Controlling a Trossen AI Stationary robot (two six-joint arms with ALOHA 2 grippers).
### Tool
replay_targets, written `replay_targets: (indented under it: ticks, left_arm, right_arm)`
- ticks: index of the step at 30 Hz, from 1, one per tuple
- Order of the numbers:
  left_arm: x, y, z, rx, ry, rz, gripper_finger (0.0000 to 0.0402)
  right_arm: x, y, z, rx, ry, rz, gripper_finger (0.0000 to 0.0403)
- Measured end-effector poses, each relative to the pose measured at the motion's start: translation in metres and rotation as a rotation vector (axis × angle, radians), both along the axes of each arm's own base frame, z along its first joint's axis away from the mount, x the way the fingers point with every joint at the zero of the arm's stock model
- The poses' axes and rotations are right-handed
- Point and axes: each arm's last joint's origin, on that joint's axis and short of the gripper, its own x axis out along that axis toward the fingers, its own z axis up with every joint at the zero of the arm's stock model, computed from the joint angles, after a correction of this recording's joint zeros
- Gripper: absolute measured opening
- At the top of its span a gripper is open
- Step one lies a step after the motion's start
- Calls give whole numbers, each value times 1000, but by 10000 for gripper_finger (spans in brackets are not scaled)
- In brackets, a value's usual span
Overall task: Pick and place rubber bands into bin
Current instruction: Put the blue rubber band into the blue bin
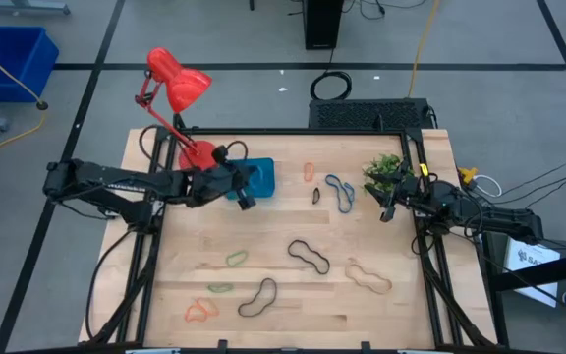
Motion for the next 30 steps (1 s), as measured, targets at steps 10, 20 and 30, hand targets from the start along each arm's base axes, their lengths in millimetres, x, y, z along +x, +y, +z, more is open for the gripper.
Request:
replay_targets:
  ticks: [10, 20, 30]
  left_arm:
    - [2, 29, -32, -98, 152, 137, 8]
    - [14, 48, -67, -210, 259, 151, 13]
    - [17, 61, -94, -288, 343, 181, 17]
  right_arm:
    - [0, 0, 0, -2, 1, -1, 169]
    - [0, 0, 0, -2, 4, 0, 169]
    - [0, 0, -1, -1, 6, 0, 169]
